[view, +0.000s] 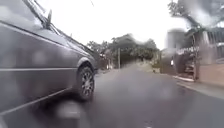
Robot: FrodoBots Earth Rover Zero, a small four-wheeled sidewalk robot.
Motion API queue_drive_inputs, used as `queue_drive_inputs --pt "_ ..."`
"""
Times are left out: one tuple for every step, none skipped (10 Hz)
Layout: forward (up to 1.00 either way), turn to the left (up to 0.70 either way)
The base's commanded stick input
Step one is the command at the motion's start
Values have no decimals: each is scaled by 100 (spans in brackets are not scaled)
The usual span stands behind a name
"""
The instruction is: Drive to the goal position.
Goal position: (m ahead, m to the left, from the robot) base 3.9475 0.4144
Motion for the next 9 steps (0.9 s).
queue_drive_inputs --pt "70 -16" --pt "70 -2" --pt "70 0" --pt "70 -24" --pt "70 -35" --pt "70 -27" --pt "70 -14" --pt "70 -2" --pt "70 0"
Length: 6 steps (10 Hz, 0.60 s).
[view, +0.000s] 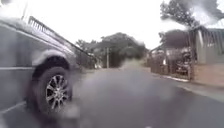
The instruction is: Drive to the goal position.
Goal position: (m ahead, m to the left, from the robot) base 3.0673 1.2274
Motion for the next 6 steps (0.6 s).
queue_drive_inputs --pt "70 0" --pt "70 0" --pt "70 0" --pt "70 0" --pt "70 0" --pt "70 0"
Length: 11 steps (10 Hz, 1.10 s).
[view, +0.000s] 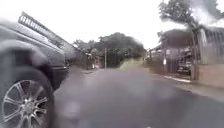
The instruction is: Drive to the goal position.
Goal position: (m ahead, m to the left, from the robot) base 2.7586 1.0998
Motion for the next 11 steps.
queue_drive_inputs --pt "70 0" --pt "70 0" --pt "70 0" --pt "70 0" --pt "70 0" --pt "70 0" --pt "70 0" --pt "70 0" --pt "70 0" --pt "70 0" --pt "70 0"
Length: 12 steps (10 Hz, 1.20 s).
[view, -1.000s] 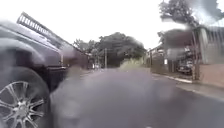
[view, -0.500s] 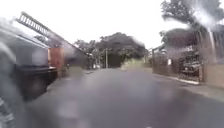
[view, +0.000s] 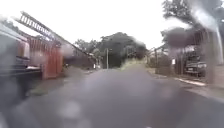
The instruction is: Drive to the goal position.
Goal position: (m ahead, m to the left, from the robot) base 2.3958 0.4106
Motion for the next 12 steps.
queue_drive_inputs --pt "70 0" --pt "70 0" --pt "70 0" --pt "70 0" --pt "70 0" --pt "70 0" --pt "70 0" --pt "70 0" --pt "70 0" --pt "70 0" --pt "70 0" --pt "70 0"
